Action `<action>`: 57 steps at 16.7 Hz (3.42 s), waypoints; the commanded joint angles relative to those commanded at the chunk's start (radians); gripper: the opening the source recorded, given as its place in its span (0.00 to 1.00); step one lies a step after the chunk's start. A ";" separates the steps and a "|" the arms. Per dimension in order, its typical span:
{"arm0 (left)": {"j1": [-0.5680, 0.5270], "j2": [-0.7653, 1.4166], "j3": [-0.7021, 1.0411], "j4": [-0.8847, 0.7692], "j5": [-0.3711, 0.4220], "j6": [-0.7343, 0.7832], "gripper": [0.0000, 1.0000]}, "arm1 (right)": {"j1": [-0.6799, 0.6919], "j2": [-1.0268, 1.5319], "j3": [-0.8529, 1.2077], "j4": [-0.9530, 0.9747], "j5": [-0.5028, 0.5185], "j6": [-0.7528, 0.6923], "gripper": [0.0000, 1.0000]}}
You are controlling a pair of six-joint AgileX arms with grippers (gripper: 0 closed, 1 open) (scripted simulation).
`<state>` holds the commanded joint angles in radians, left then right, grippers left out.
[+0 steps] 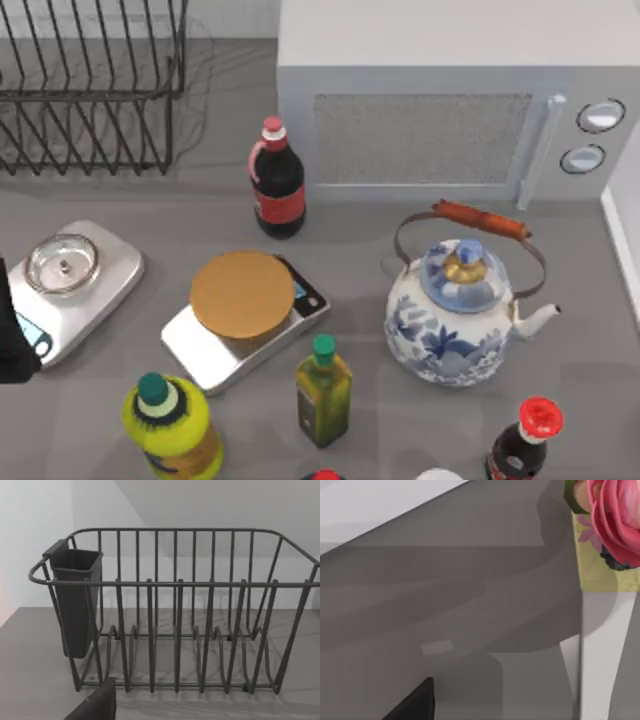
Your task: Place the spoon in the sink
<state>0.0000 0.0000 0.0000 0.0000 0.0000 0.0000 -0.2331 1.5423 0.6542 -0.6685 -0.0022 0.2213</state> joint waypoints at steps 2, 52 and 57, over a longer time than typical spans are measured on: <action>0.000 0.000 0.000 0.000 0.000 0.000 1.00 | 0.000 0.035 -0.037 0.067 0.000 0.001 1.00; 0.000 0.000 0.000 0.000 0.000 0.000 1.00 | -0.001 -0.056 0.430 -0.511 0.012 0.012 0.00; 0.000 0.000 0.000 0.000 0.000 0.000 1.00 | 0.014 0.262 0.848 -0.654 0.013 0.032 0.00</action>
<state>0.0000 0.0000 0.0000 0.0000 0.0000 0.0000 -0.2188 1.8044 1.5020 -1.3227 0.0112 0.2533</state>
